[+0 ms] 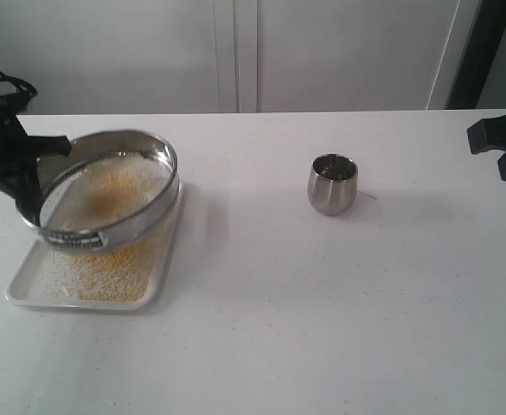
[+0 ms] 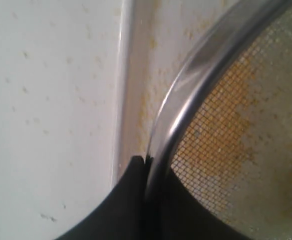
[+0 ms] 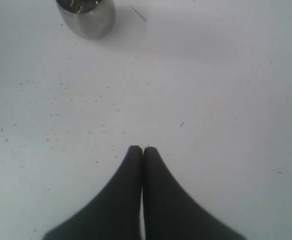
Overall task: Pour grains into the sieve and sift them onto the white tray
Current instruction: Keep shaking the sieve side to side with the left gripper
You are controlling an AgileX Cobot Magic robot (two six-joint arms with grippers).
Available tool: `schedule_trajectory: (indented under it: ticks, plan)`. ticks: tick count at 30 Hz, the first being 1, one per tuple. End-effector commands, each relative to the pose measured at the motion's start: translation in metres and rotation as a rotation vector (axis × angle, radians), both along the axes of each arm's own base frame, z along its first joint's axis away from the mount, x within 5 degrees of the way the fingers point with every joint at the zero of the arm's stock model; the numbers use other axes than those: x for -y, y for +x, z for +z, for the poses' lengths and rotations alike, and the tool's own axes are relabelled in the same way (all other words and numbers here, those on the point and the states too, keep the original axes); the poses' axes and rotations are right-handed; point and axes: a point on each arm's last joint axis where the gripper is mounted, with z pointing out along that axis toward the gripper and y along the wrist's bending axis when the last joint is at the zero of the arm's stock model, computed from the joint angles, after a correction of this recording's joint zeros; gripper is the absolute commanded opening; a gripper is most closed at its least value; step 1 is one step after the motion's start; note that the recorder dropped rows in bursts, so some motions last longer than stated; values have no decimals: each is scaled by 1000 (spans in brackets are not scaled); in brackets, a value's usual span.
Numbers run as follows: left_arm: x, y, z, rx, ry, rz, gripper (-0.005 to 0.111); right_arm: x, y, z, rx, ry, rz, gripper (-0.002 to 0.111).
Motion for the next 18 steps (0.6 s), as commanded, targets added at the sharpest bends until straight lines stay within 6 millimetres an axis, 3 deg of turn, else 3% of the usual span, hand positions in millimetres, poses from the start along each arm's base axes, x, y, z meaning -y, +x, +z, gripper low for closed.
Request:
schedule_trajectory:
  ticks: [1, 2, 3, 5, 6, 8, 11, 13, 15, 18]
  plan:
    - [-2, -43, 2, 151, 0, 53, 0, 1, 0, 1, 12, -2, -6, 0]
    - [-7, -39, 0, 185, -8, 95, 0, 1, 0, 1, 15, -2, -6, 0]
    - [-9, -18, -2, 197, -54, 121, 0, 1, 0, 1, 15, -2, -6, 0]
    - [-9, 7, 1, 76, -52, 68, 0, 1, 0, 1, 15, -2, -6, 0]
    - [-8, 6, 2, -8, -52, 38, 0, 1, 0, 1, 15, -2, -6, 0]
    - [-7, -16, 5, -91, -12, -27, 0, 1, 0, 1, 15, -2, -6, 0]
    - [-9, -46, 22, 52, 15, 1, 0, 1, 0, 1, 15, -2, -6, 0]
    - [-15, -49, 22, 181, 53, 49, 0, 1, 0, 1, 15, -2, -6, 0]
    - [-16, -35, 18, 200, 66, 75, 0, 1, 0, 1, 15, -2, -6, 0]
    - [-15, 5, 9, 93, 58, 59, 0, 1, 0, 1, 15, -2, -6, 0]
